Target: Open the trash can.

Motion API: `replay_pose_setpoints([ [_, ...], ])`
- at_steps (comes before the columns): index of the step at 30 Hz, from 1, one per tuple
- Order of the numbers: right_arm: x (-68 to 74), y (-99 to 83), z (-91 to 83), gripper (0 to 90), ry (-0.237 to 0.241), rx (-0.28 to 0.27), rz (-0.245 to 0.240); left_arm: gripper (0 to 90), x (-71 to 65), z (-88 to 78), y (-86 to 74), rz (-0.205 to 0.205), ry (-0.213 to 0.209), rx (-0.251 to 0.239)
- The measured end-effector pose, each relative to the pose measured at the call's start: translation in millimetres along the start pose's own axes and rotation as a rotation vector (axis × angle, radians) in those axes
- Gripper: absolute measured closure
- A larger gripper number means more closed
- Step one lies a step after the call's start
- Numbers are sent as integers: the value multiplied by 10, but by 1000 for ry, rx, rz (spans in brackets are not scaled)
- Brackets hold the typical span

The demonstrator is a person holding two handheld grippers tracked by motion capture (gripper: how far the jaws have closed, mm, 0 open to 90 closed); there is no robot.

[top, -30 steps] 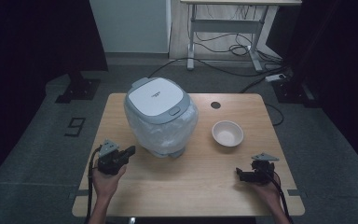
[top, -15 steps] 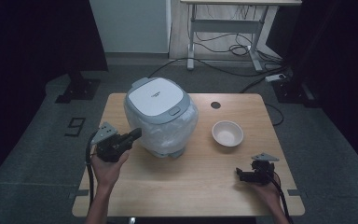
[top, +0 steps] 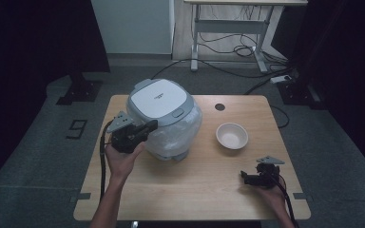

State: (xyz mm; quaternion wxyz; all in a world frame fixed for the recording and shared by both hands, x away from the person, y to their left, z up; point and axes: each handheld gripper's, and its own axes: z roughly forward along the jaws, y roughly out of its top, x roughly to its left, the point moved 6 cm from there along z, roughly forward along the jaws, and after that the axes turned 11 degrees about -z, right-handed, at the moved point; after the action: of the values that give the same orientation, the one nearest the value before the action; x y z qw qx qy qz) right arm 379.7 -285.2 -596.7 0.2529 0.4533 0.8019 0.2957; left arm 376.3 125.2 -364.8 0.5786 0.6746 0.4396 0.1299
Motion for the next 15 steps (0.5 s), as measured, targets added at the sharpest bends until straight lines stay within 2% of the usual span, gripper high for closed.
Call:
replay_pose_setpoints([
  [1, 0, 0, 0, 17, 0, 0, 0, 900, 2, 42, 15, -13, -14, 2],
  [5, 1, 0, 0, 17, 0, 0, 1, 900, 16, 108, 34, -21, -16, 12],
  [11, -1, 0, 0, 16, 0, 0, -2, 900, -1, 220, 96, -10, -12, 26],
  [15, 3, 0, -3, 21, 2, -1, 1, 900, -73, 305, 163, 5, -24, 37],
])
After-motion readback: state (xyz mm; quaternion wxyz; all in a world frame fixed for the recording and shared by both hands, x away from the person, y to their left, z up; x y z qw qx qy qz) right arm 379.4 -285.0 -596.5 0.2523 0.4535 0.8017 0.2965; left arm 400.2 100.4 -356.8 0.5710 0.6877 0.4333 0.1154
